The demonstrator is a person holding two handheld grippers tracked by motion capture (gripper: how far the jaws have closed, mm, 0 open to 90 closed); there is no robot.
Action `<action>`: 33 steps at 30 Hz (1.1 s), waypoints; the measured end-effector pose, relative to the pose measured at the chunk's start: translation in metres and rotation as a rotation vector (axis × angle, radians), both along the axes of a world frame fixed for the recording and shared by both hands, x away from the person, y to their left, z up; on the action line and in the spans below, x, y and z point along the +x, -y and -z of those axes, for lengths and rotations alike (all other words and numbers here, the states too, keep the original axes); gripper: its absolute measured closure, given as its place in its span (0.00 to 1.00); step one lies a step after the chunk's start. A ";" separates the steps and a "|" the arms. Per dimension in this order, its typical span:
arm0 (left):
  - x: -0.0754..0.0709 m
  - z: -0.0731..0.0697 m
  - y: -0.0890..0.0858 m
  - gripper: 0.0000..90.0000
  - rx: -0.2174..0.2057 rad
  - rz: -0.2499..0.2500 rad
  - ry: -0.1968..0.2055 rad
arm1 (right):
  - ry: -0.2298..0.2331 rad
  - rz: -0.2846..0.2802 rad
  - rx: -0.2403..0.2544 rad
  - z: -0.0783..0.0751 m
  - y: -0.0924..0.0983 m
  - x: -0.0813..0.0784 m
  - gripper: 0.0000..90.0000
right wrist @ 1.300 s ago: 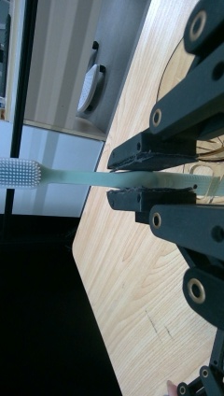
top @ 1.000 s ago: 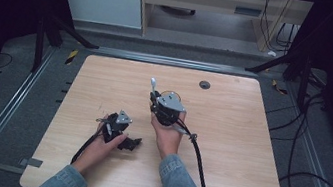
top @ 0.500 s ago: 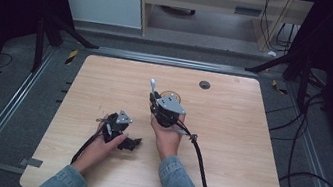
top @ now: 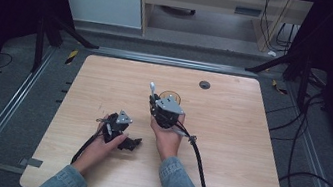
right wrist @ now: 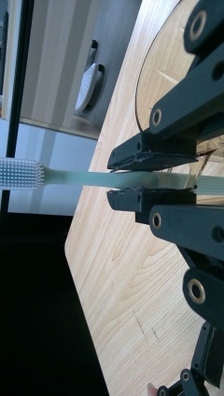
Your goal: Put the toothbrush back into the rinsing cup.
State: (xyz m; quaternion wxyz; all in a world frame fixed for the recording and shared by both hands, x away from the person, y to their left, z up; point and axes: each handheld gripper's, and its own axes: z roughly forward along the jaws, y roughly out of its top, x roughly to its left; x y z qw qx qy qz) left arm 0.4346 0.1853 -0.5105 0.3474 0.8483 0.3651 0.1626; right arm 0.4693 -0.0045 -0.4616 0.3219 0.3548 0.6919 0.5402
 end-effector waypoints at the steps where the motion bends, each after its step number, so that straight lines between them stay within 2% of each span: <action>1: 0.000 0.000 0.000 0.00 0.000 0.000 0.000 | -0.001 0.000 -0.001 0.000 0.000 0.000 0.88; 8: 0.000 0.000 0.000 0.00 0.000 0.000 0.000 | -0.015 -0.004 -0.002 0.000 0.000 0.001 0.86; 16: 0.000 0.000 0.000 0.00 0.000 0.001 0.000 | -0.009 -0.007 -0.014 -0.002 0.000 0.001 0.81; 24: 0.000 0.000 0.000 0.00 -0.001 0.001 0.000 | 0.001 -0.005 -0.034 -0.011 0.002 -0.004 0.68; 29: 0.000 0.000 0.000 0.00 0.000 0.001 0.000 | -0.020 0.018 -0.098 -0.017 0.005 -0.008 0.58; 33: 0.000 0.000 0.000 0.00 -0.001 0.000 0.001 | -0.028 0.019 -0.122 -0.023 0.008 -0.012 0.52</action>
